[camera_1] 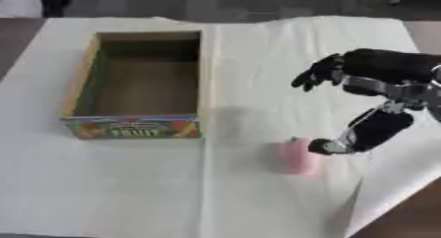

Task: Pick up objects on the table and place them in the box.

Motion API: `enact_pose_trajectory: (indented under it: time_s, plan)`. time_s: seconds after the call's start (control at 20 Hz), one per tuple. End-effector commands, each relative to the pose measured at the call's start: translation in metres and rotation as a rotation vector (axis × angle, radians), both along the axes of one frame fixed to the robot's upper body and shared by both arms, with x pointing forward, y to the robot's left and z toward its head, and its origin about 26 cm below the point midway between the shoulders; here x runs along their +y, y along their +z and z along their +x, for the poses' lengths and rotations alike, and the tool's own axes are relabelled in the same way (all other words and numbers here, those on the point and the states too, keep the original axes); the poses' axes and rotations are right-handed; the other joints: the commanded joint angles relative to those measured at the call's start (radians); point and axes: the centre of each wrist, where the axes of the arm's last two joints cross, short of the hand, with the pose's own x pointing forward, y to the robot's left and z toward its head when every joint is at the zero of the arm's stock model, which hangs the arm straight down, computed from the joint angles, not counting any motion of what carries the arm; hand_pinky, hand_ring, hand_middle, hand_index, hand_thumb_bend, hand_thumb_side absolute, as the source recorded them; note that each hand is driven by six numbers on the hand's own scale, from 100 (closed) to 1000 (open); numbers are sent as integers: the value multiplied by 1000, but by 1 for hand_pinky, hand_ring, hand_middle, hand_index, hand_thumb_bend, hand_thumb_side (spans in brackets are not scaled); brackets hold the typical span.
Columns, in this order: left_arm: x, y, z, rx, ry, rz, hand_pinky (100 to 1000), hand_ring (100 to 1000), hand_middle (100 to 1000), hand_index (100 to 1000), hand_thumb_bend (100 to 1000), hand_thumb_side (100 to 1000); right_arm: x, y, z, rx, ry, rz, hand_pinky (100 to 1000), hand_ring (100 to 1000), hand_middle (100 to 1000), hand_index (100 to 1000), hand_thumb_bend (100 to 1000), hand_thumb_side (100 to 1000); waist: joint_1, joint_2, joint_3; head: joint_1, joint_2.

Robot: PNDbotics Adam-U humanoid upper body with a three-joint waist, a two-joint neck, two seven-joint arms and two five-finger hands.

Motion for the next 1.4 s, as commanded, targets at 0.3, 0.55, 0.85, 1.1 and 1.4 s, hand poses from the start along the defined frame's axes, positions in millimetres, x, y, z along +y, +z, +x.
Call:
enact_pose_trajectory:
  time_s: [0.3, 0.55, 0.85, 1.1, 1.4]
  plan:
    - [0, 9, -2, -29, -15, 27, 707, 634, 609, 821, 100, 610, 10, 1, -3, 47, -30, -141, 705, 817, 749, 927, 512, 406, -2, -13, 5, -10, -4]
    - [0, 9, -2, -29, -18, 27, 707, 634, 609, 821, 100, 610, 14, -5, -2, 91, -60, -164, 695, 817, 750, 939, 516, 401, -3, -10, 7, -13, -5]
    - [-1, 9, -1, -29, -23, 28, 707, 634, 609, 821, 100, 610, 21, -7, -2, 78, -118, -171, 686, 815, 746, 934, 512, 397, -4, -8, 13, -17, -6]
    - [-2, 10, -1, -31, -27, 29, 707, 634, 609, 821, 100, 611, 27, -11, -1, 57, -158, -192, 682, 814, 730, 918, 495, 377, -4, -6, 18, -22, -8]
    - [-3, 10, -1, -34, -31, 30, 706, 634, 609, 820, 100, 611, 33, -21, -1, 82, -184, -223, 680, 815, 715, 911, 489, 354, -4, -2, 26, -25, -10]
